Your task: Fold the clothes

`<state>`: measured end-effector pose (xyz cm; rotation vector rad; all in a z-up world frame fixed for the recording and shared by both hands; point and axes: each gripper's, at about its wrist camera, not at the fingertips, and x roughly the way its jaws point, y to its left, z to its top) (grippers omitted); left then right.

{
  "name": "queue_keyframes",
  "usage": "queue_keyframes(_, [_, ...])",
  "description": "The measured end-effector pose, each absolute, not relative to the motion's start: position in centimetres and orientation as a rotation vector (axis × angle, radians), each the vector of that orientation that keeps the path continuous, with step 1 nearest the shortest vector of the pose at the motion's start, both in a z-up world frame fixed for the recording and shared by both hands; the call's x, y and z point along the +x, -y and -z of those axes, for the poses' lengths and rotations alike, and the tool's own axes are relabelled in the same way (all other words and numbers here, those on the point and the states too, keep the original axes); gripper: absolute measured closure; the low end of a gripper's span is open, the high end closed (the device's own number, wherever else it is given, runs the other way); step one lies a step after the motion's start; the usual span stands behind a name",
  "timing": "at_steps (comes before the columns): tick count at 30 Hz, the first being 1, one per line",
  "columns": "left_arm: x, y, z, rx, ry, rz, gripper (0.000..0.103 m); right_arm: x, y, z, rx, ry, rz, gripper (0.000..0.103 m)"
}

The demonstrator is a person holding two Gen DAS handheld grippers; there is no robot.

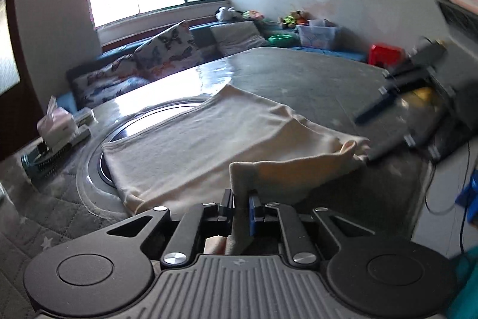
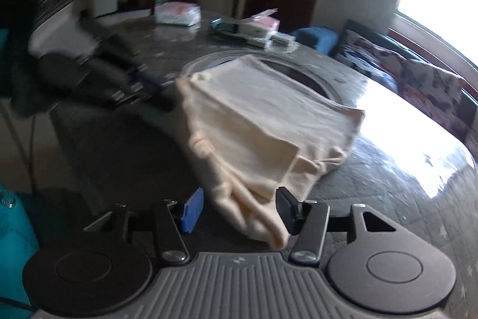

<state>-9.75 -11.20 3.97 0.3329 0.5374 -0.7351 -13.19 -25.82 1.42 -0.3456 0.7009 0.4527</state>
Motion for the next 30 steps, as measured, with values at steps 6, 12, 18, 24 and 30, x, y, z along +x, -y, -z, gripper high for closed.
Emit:
queue_keyframes(6, [-8.6,11.1,-4.0,0.306,-0.565,0.741,0.092,-11.7,24.4,-0.1,-0.401,-0.688,-0.497,0.049])
queue_keyframes(12, [-8.7,10.4,-3.6,0.294,-0.581,0.752,0.088,-10.4,23.7,0.4,-0.415,-0.686,-0.531,0.079])
queue_keyframes(18, [-11.3,9.0,-3.4,0.354,-0.562,0.759,0.082,-9.4,24.3,-0.3,-0.355,-0.703,-0.547,0.089])
queue_keyframes(24, [-12.8,8.5,-2.4,0.456,-0.534,0.727,0.073,-9.0,24.4,-0.5,-0.333,-0.7,-0.535,0.09])
queue_keyframes(30, [-13.6,8.9,-2.0,0.52,-0.48,0.701,0.095,-9.6,24.4,-0.7,-0.304,-0.67,-0.508,0.093])
